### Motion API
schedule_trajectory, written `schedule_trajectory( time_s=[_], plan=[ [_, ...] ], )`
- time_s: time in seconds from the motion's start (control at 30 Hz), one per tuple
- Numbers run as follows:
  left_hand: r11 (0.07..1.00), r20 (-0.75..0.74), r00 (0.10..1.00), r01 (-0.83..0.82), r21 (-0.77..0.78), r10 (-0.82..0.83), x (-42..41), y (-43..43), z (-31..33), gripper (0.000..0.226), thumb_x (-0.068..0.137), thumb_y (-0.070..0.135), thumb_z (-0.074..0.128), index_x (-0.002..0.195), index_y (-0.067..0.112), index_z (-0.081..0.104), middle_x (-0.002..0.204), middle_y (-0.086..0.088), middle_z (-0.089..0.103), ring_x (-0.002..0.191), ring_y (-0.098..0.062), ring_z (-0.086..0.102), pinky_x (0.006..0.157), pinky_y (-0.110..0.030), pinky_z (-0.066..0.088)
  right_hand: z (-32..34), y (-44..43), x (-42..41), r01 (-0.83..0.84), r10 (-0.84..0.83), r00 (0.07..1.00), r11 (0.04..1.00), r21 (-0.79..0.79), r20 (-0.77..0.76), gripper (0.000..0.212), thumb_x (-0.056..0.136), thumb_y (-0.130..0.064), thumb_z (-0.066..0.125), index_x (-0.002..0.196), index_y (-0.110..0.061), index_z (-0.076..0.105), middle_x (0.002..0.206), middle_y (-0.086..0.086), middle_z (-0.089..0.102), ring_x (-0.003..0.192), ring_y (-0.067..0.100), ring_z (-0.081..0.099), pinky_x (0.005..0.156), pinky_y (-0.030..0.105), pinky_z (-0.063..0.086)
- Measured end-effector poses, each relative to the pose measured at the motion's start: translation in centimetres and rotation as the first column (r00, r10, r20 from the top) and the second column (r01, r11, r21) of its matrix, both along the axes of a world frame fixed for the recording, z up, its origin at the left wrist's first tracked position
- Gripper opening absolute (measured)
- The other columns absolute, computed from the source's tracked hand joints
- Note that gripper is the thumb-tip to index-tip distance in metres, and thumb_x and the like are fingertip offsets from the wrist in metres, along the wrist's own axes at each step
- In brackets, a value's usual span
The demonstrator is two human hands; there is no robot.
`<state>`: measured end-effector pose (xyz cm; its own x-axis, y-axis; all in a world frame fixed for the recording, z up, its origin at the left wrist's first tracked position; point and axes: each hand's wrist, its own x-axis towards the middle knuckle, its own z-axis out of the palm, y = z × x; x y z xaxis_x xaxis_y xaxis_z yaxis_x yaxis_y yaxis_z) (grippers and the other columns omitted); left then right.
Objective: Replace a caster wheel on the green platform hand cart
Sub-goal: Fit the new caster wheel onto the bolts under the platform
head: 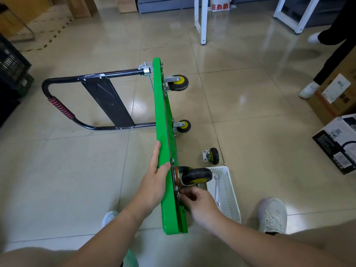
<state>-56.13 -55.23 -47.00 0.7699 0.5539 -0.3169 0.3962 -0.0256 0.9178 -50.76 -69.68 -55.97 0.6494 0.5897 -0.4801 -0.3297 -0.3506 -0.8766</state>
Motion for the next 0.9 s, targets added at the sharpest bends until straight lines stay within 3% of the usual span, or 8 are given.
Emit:
schedule_trajectory(
  time_s=[0.13, 0.27, 0.37, 0.5, 0.63, 0.73, 0.9],
  plan=[
    [1.000, 0.002, 1.000, -0.005, 0.016, 0.005, -0.06, 0.01, -0.01, 0.065, 0.098, 0.042, 0.042, 0.151, 0.067, 0.014, 0.115, 0.050, 0.045, 0.088, 0.028, 0.056, 0.089, -0.024, 0.044, 0.45, -0.06, -0.10, -0.036, 0.036, 0.999, 0.999, 0.003, 0.005, 0.015, 0.094, -0.034, 0.068, 0.093, -0.021, 0.076, 0.090, -0.005, 0.077, 0.089, 0.011, 0.072, 0.093, 0.040, 0.055],
    [1.000, -0.019, 1.000, -0.009, 0.024, 0.010, -0.01, -0.01, 0.00, 0.061, 0.109, 0.027, 0.038, 0.151, 0.065, 0.015, 0.116, 0.046, 0.045, 0.088, 0.026, 0.057, 0.089, -0.022, 0.046, 0.44, -0.14, -0.06, -0.021, 0.021, 1.000, 1.000, 0.010, 0.019, 0.008, 0.092, -0.028, 0.071, 0.097, -0.024, 0.075, 0.092, -0.007, 0.077, 0.091, 0.008, 0.071, 0.093, 0.033, 0.055],
    [1.000, -0.033, 0.999, -0.010, 0.017, 0.011, -0.04, -0.04, -0.01, 0.062, 0.109, 0.029, 0.038, 0.151, 0.068, 0.014, 0.116, 0.048, 0.047, 0.097, 0.016, 0.062, 0.102, -0.033, 0.048, 0.43, -0.05, -0.20, 0.003, -0.004, 1.000, 0.999, 0.032, 0.029, 0.006, 0.092, -0.022, 0.071, 0.096, -0.023, 0.075, 0.091, -0.006, 0.077, 0.090, 0.009, 0.071, 0.091, 0.029, 0.055],
    [1.000, -0.031, 0.999, -0.009, -0.011, 0.009, -0.13, -0.11, 0.25, 0.063, 0.098, 0.043, 0.042, 0.146, 0.073, 0.015, 0.103, 0.055, 0.056, 0.104, 0.004, 0.064, 0.109, -0.041, 0.047, 0.53, 0.04, -0.05, -0.039, 0.039, 0.996, 0.999, -0.002, 0.086, 0.012, 0.095, -0.029, 0.067, 0.094, -0.021, 0.075, 0.088, -0.006, 0.076, 0.085, 0.006, 0.070, 0.082, 0.023, 0.053],
    [1.000, -0.016, 1.000, 0.001, -0.023, -0.001, -0.12, 0.06, 0.12, 0.066, 0.093, 0.044, 0.040, 0.147, 0.072, 0.015, 0.101, 0.057, 0.055, 0.099, 0.011, 0.063, 0.110, -0.041, 0.046, 0.46, 0.10, -0.01, -0.053, 0.053, 0.996, 0.999, 0.004, 0.076, 0.014, 0.096, -0.031, 0.065, 0.094, -0.021, 0.075, 0.089, -0.007, 0.076, 0.086, 0.005, 0.070, 0.084, 0.026, 0.054],
    [0.999, -0.016, 1.000, -0.008, -0.043, 0.007, -0.07, 0.06, -0.01, 0.065, 0.089, 0.047, 0.042, 0.142, 0.077, 0.017, 0.108, 0.052, 0.057, 0.111, -0.001, 0.064, 0.111, -0.044, 0.046, 0.09, -0.05, -0.22, -0.016, 0.017, 0.994, 1.000, -0.011, 0.108, 0.009, 0.092, -0.030, 0.070, 0.097, -0.024, 0.074, 0.091, -0.008, 0.076, 0.089, 0.006, 0.070, 0.088, 0.029, 0.055],
    [0.999, -0.003, 1.000, -0.020, -0.038, 0.020, -0.02, 0.11, -0.33, 0.062, 0.100, 0.038, 0.043, 0.142, 0.077, 0.019, 0.114, 0.050, 0.058, 0.115, -0.001, 0.063, 0.114, -0.043, 0.043, -0.04, 0.07, -0.03, -0.011, 0.013, 0.992, 1.000, -0.013, 0.125, 0.010, 0.093, -0.031, 0.068, 0.089, -0.024, 0.075, 0.085, -0.007, 0.076, 0.084, 0.009, 0.070, 0.084, 0.032, 0.055]
  ],
)
